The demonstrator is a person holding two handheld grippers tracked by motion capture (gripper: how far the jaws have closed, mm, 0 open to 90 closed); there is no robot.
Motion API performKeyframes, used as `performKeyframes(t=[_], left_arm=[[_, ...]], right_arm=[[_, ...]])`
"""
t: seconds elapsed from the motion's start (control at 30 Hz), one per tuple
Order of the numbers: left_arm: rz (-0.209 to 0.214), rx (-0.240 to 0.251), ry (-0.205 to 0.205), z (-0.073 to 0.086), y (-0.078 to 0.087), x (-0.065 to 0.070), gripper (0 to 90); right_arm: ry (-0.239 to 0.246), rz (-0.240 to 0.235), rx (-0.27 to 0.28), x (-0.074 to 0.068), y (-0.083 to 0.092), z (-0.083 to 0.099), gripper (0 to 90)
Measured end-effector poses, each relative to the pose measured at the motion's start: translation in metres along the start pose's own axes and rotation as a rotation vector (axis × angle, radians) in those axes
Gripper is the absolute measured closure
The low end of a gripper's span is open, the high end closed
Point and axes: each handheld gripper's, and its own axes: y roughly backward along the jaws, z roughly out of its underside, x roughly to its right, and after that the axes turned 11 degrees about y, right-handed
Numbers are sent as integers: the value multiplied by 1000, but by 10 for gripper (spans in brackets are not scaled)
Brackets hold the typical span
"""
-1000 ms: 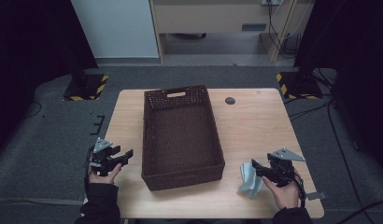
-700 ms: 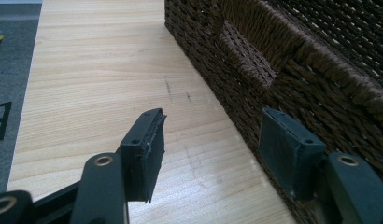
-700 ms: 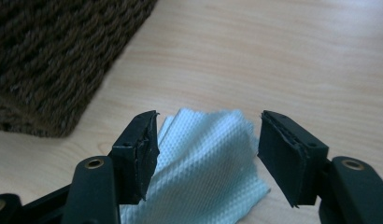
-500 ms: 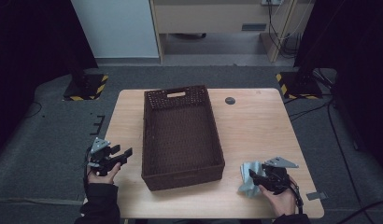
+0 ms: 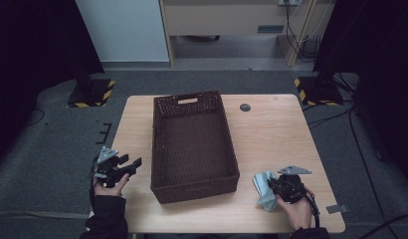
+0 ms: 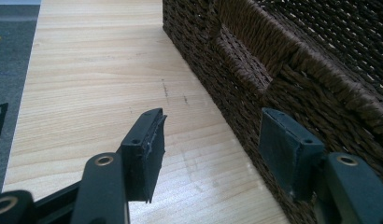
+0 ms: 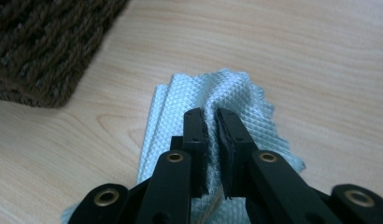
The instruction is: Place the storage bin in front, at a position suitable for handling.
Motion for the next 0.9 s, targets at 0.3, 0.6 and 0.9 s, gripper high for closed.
performKeyframes(t=[0.3,0.6,0.9], left_arm=[[-4,19,10,-2,0,-1,400],[3,14,3,-2,0,1,394],[2,28,7,-2,3,0,388]], right_arm=[[-9,108,99,34,-8,-24,829],[-6,122,53,39,-27,-24,764],[-16,104,111,32,-14,-18,526]])
